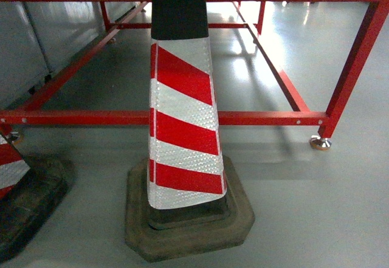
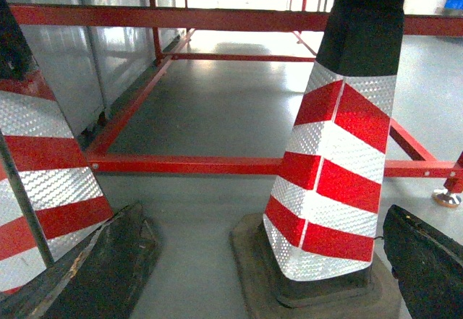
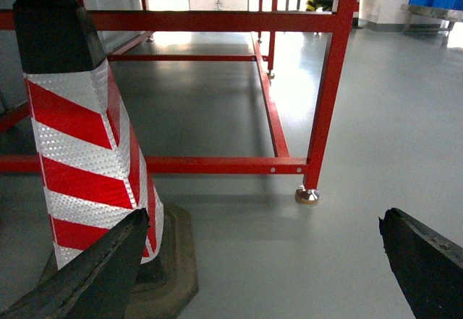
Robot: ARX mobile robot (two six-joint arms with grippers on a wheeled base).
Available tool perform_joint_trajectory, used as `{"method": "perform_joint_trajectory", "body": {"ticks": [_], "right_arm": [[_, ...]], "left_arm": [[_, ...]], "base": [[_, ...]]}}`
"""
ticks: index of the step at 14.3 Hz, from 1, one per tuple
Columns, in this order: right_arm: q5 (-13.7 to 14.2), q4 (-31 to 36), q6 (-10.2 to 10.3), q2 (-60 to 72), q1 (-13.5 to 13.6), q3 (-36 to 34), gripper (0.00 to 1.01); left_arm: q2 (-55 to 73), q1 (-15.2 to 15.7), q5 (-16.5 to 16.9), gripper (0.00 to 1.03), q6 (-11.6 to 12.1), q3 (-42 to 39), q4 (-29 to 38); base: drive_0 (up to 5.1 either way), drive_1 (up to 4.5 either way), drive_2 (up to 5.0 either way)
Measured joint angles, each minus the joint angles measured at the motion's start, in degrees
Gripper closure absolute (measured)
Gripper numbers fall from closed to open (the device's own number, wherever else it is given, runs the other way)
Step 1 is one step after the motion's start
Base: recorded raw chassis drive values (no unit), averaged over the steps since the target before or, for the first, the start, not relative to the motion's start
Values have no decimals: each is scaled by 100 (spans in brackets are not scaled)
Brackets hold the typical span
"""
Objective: Pick blue part to blue bin on bottom shelf
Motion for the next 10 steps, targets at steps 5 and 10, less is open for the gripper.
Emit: {"method": "perform_joint_trajectory", "body": {"ticks": [5, 10], "right_arm": [[0, -11, 2, 0, 0, 0, 3], [4, 4, 17, 0, 0, 0, 3]], "left_arm": [[0, 0, -4, 5, 0, 0, -17], [0, 0, -11, 5, 4, 0, 2]], "base": [[0, 0, 0], [0, 0, 0]]}}
